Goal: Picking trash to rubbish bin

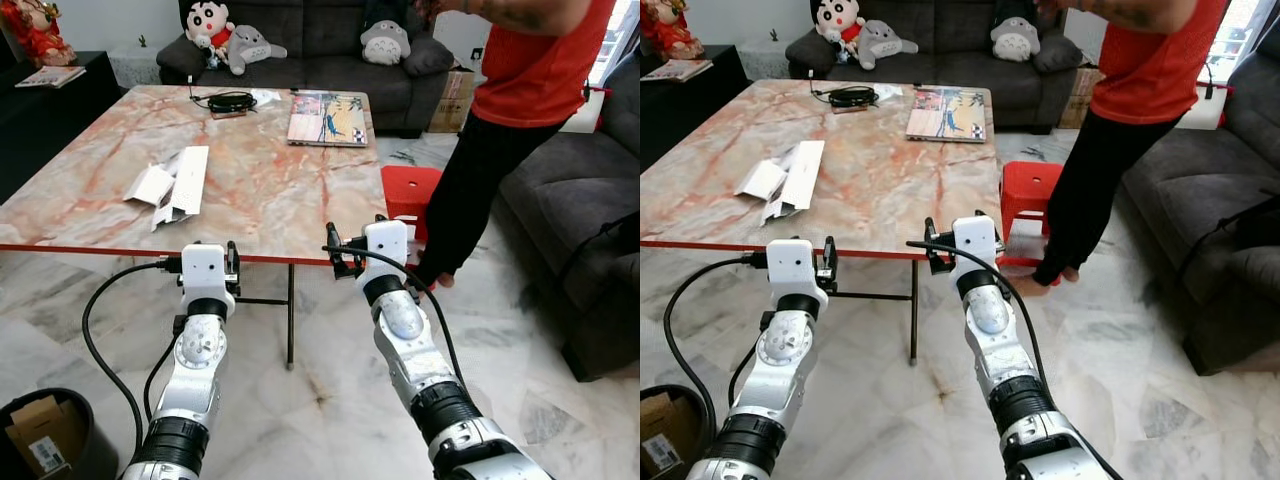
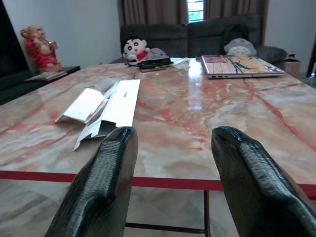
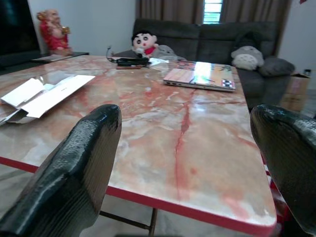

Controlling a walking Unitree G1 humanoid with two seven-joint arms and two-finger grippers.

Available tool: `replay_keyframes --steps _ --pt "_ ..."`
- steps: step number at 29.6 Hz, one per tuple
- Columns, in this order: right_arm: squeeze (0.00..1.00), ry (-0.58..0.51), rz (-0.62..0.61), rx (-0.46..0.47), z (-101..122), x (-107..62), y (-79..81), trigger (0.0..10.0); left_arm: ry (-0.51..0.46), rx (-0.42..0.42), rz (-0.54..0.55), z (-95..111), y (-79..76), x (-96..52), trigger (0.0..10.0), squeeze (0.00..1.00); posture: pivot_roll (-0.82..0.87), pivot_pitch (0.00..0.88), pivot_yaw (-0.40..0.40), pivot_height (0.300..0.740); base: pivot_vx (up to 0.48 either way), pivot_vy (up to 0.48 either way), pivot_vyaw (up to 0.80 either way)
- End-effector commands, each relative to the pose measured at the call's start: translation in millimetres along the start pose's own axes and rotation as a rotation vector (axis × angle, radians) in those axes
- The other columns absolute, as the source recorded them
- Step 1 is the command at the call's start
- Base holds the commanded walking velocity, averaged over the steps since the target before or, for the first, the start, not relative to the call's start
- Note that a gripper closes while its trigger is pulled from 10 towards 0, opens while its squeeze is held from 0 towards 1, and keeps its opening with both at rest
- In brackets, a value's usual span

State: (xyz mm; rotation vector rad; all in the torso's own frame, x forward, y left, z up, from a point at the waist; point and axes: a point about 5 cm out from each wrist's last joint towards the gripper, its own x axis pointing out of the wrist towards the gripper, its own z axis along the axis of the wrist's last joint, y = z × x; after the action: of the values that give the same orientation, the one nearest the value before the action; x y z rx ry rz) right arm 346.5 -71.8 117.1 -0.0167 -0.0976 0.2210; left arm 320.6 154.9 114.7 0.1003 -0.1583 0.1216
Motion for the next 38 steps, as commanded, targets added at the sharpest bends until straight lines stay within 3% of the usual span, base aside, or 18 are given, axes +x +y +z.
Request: replay_keyframes --steps 1,29,38 --pt "0.00 -0.015 -0.004 0.008 3.3 0.4 -1.1 10.0 -0.014 -0.012 -0.003 5.2 -1.6 2.5 10.0 0.00 -0.02 0.000 0.000 0.740 0.000 0.356 0.00" --pt "0.00 -0.022 0.000 0.025 3.1 -1.8 1.2 10.0 -0.017 -0.008 -0.020 7.3 -5.2 3.3 10.0 0.00 -0.02 0.000 0.008 0.740 0.000 0.355 0.00" --pt "0.00 -0.021 0.004 0.024 3.6 -1.1 1.2 10.0 -0.029 0.008 -0.020 9.7 -8.7 3.4 10.0 0.00 -0.02 0.000 0.008 0.740 0.000 0.000 0.00"
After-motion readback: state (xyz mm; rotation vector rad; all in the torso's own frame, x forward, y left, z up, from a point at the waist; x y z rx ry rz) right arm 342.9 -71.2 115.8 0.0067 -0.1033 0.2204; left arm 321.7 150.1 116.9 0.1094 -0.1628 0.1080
